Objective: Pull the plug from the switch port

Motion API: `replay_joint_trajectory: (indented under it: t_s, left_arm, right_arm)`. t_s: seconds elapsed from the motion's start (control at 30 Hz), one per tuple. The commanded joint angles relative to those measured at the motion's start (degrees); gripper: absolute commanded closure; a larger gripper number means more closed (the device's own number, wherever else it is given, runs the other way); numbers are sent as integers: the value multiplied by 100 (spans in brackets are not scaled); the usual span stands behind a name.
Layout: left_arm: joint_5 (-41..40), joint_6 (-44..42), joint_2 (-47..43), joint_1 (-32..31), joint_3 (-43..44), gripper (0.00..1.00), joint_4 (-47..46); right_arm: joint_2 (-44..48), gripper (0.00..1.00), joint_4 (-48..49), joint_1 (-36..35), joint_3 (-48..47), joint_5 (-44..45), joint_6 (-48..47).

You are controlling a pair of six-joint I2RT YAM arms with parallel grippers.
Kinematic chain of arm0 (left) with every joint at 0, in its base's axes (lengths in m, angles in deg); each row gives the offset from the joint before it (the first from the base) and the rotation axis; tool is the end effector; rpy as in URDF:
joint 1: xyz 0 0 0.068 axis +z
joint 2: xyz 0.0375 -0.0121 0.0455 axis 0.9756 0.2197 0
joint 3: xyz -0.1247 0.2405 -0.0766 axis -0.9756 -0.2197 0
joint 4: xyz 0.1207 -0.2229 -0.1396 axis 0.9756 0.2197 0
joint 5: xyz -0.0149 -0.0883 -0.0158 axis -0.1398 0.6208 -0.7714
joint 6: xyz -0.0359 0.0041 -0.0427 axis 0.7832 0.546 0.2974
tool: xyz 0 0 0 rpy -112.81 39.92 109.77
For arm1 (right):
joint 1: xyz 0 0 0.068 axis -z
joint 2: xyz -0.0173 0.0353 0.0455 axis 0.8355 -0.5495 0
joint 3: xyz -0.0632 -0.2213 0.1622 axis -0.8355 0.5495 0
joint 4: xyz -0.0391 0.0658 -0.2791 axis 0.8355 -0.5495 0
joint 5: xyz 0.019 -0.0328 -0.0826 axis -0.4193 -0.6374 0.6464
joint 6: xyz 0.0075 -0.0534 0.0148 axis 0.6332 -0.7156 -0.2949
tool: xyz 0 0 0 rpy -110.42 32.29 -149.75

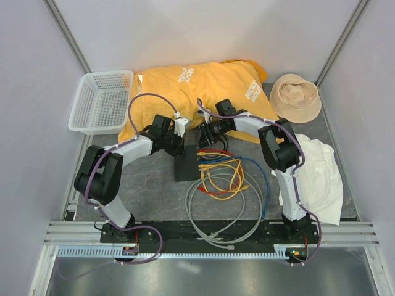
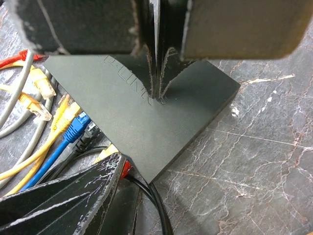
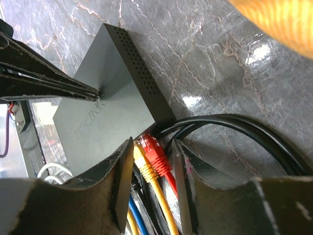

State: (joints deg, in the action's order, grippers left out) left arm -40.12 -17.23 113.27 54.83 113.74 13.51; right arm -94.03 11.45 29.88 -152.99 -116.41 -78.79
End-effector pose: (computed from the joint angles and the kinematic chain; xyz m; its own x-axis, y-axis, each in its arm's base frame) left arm 0.3317 -0.1530 0.1598 -0.6754 0.3768 -0.6339 0.6336 0.7364 -0.2374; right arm 0.4363 0.2529 0.1201 -0.7469 -0.4055 -0.5270 -0.6633 0.3973 0.6342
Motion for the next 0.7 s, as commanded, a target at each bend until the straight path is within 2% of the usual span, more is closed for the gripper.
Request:
replay_joint_trajectory:
  t_s: [0.0, 0.37, 0.67]
  left_arm:
    - [-163, 90, 138, -2, 48, 98, 253]
    - [-189, 99, 112, -11, 39, 99, 253]
    - [-207, 73, 129, -28, 39, 98, 244]
  right_arm:
    - [-136, 53, -215, -28, -202, -60, -288]
    - [-444, 53, -883, -20, -325, 98, -894]
    - [-444, 56, -805, -46, -439, 423, -587]
